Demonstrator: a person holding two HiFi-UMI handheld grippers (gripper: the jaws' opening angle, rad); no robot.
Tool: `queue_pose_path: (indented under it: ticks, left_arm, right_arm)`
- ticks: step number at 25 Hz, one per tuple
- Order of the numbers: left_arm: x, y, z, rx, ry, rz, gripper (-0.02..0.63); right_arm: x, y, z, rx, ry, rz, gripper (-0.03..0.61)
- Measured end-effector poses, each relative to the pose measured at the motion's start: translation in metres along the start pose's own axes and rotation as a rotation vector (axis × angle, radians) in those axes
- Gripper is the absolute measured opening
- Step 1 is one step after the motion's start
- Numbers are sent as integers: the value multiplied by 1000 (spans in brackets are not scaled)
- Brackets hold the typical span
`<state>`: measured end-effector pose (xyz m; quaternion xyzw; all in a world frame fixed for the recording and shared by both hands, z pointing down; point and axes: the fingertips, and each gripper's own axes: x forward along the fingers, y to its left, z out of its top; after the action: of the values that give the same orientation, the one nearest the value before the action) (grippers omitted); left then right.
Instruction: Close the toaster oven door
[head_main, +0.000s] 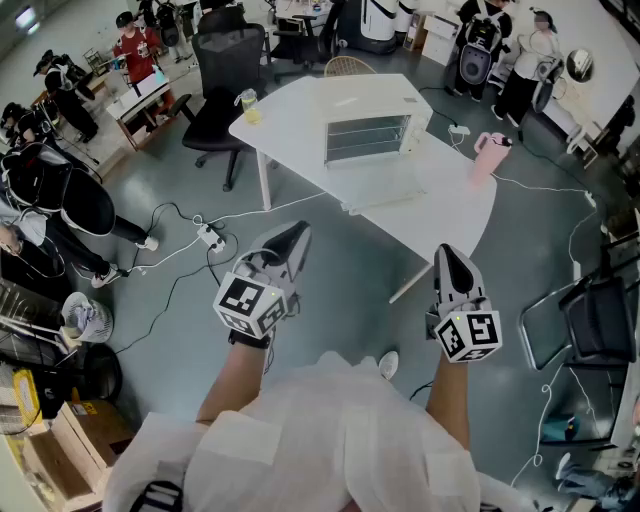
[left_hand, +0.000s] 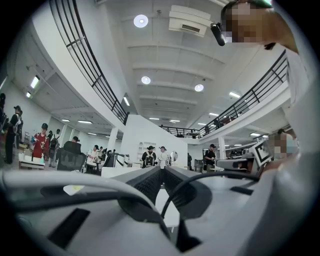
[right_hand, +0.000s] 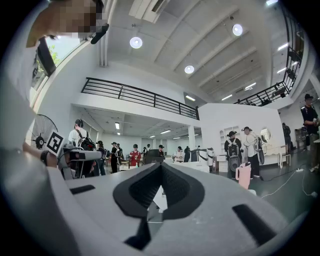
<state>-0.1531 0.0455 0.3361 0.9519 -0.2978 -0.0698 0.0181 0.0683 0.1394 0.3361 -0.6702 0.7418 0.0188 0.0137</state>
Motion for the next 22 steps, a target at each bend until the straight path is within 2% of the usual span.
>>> queue_pose_path:
  ticks: [22]
  left_arm:
    - [11, -1, -2, 0, 5, -10, 23]
  right_arm:
    - [3, -12, -8, 10, 17, -16, 2]
